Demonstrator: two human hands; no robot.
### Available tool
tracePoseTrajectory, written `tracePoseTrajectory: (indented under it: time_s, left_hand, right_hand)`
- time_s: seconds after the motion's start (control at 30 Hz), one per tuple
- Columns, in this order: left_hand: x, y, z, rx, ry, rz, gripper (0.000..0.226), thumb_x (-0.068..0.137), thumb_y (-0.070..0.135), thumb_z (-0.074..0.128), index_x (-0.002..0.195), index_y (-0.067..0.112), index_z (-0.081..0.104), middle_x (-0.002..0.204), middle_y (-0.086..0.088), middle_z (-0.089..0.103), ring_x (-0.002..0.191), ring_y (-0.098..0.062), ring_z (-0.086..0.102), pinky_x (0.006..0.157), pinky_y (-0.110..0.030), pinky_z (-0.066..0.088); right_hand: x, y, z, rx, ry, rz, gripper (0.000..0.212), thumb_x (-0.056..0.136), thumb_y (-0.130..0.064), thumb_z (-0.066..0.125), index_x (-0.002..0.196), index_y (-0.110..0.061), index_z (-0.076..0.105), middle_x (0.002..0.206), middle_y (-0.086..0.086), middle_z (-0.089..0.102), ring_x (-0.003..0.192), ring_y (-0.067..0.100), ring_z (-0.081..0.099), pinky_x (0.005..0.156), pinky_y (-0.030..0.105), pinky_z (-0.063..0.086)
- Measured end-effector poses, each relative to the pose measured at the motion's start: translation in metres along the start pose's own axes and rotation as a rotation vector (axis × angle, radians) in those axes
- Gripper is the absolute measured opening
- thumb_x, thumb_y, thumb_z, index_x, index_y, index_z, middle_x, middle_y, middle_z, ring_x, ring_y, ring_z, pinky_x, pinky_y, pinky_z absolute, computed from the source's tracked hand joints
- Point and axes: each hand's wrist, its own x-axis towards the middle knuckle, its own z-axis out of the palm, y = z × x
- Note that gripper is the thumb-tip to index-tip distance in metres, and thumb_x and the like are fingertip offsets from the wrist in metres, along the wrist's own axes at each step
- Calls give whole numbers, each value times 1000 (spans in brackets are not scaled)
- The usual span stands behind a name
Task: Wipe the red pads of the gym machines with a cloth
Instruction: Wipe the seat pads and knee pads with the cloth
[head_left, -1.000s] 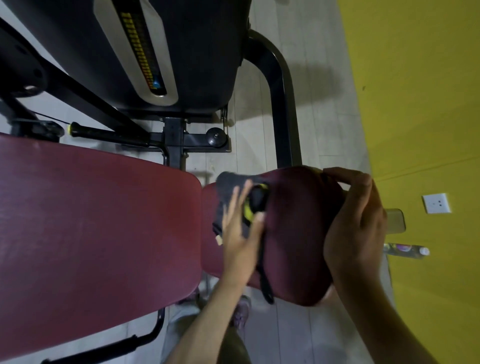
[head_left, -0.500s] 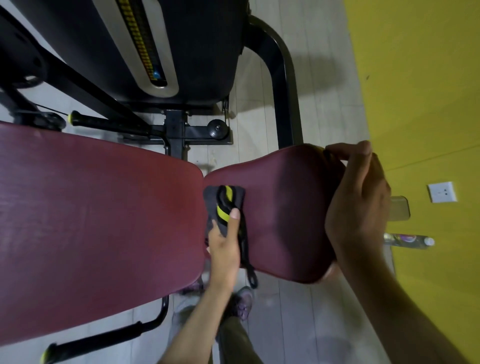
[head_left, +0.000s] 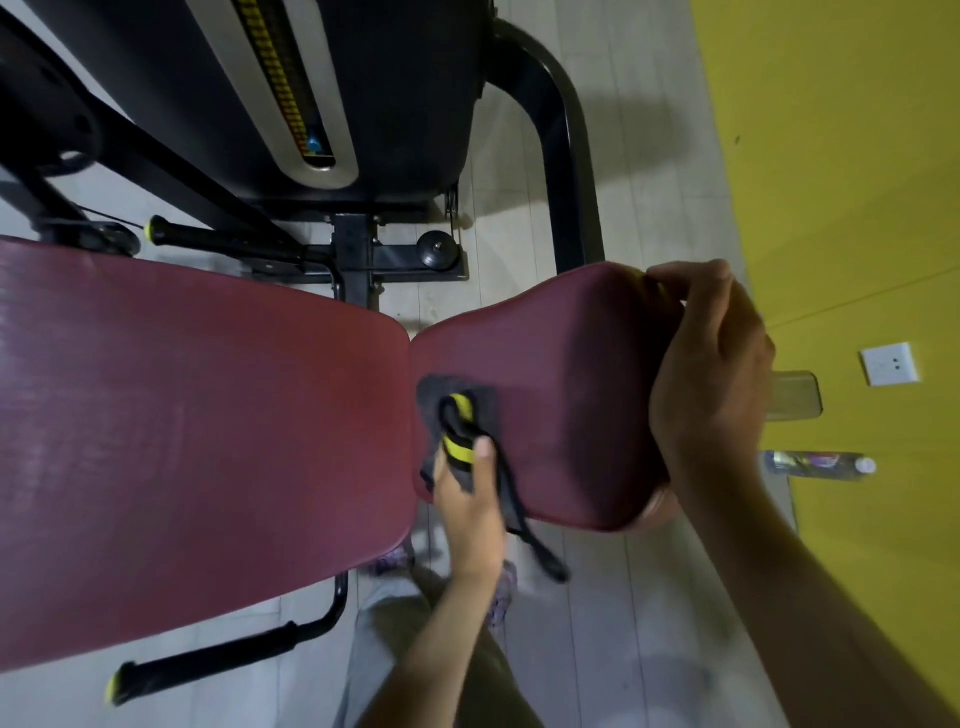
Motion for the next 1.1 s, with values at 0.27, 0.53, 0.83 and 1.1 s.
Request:
tracePoseTrajectory:
  time_s: [0.27,0.53,0.83,1.1]
  left_hand:
    - [88,-77,-46,-76,82,-314,55,93,59,64,134,23,63,129,1,70,122,-20,64,112,-51,45]
    - [216,-32,-20,-3,-104,-210,40,97,49,62,128,24,67,121,0,73,116,-19,67,109,-47,48]
    - [234,-38,-19,-52,-184,-297,57,90,60,65,130,19,68,121,0,74,115,-19,69,109,-47,48]
    - [175,-58,-45,1,-116,-308,41,95,56,62,121,26,70,116,4,75,114,-19,69,105,-40,50]
  right_hand:
    - [2,3,1,-73,2,-70,46,107,-33,27,103,-20,70,97,0,68,90,17,59,81,39,49]
    - [3,1,1,-84,-2,-166,38,109,-23,30,96,-17,65,86,-1,62,76,3,52,70,17,40]
    - [5,4,3,-103,8,-129,39,108,-23,32,100,-14,69,82,-14,60,78,-12,54,66,5,35]
    - [5,0,5,-100,25,-106,35,106,-25,33,97,-23,67,82,-17,60,79,2,52,66,17,37]
